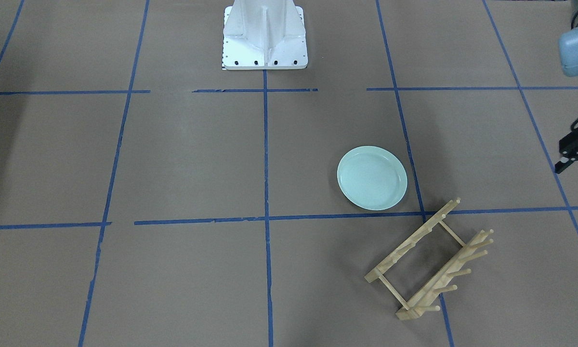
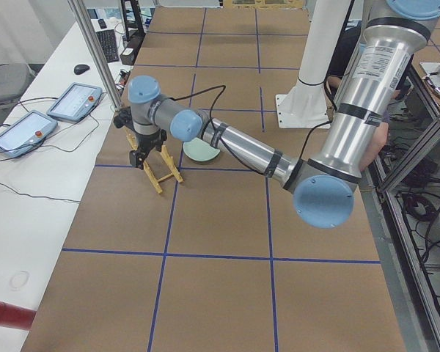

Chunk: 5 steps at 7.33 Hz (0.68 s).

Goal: Place plate on table

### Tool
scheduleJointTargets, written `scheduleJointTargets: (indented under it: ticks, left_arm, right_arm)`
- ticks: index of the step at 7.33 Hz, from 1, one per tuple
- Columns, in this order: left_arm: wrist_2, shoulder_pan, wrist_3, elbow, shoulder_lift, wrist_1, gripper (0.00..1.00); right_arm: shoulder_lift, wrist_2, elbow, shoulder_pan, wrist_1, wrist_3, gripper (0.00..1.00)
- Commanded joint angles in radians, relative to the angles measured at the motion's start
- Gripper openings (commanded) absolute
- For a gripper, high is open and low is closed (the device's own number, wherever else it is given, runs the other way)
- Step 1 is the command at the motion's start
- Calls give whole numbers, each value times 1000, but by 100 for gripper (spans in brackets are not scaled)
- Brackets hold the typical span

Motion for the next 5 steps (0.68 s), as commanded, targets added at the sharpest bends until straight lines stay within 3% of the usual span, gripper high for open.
scheduleJointTargets:
  ticks: [1,5]
  left_arm:
    - [-16,-164,141,89,90,0,100]
    - [-16,-171,154,82,234,-3,100]
  right_arm:
    - [0,0,0,0,0,0,100]
    - [0,0,0,0,0,0,100]
